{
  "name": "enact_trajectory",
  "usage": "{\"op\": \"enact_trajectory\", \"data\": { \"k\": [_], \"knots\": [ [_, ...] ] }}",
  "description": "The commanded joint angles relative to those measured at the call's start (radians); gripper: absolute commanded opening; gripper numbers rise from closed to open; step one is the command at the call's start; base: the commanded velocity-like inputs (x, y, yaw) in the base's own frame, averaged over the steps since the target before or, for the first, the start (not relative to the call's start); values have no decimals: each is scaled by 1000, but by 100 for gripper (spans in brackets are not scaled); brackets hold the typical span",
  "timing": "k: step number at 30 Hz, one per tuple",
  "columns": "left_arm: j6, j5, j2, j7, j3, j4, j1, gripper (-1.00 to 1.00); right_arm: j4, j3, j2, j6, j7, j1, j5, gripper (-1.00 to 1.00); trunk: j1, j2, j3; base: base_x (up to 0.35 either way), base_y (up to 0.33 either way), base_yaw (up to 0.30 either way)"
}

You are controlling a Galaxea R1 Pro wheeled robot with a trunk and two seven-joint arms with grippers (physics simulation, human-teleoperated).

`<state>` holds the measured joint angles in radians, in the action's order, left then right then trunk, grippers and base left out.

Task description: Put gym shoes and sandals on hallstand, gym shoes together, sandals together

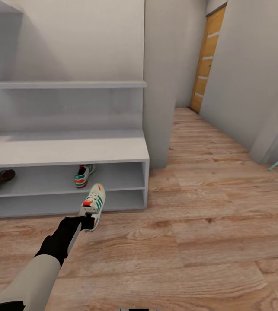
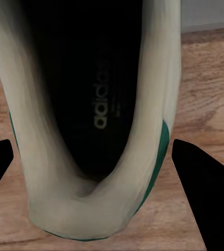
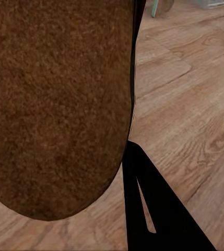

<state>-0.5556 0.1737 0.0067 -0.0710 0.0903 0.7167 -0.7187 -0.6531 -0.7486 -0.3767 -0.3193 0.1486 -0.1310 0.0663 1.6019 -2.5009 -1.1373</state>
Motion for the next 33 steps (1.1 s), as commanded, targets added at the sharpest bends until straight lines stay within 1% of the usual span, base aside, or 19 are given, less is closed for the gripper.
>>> {"op": "enact_trajectory", "data": {
  "k": [1,6,10,15,19,27,33],
  "knots": [
    [-4,9,-1,-7,3,1,0,-100,1,-3,0,-1,9,-1,10,-100,0,0,-1,302,-81,0],
    [-4,9,-1,-6,3,0,0,-100,1,-3,1,-1,9,-1,10,-100,0,0,-1,306,-82,0],
    [-4,9,8,2,6,0,3,-100,-1,-3,1,-1,9,-1,10,-100,0,0,-1,221,-89,0],
    [-4,9,19,19,6,0,5,-100,-2,-3,1,-1,9,-1,10,-100,0,0,-3,28,-12,76],
    [-3,9,19,20,5,9,5,-100,-2,-3,1,-1,9,-1,10,-100,0,0,-5,3,-1,90],
    [-3,6,14,20,6,13,5,-100,-1,-3,1,-1,9,-1,10,-100,0,0,-9,0,0,12],
    [-3,5,13,20,5,13,5,-100,0,-3,1,-1,9,-1,10,-100,3,-2,-39,0,0,0]
  ]
}}
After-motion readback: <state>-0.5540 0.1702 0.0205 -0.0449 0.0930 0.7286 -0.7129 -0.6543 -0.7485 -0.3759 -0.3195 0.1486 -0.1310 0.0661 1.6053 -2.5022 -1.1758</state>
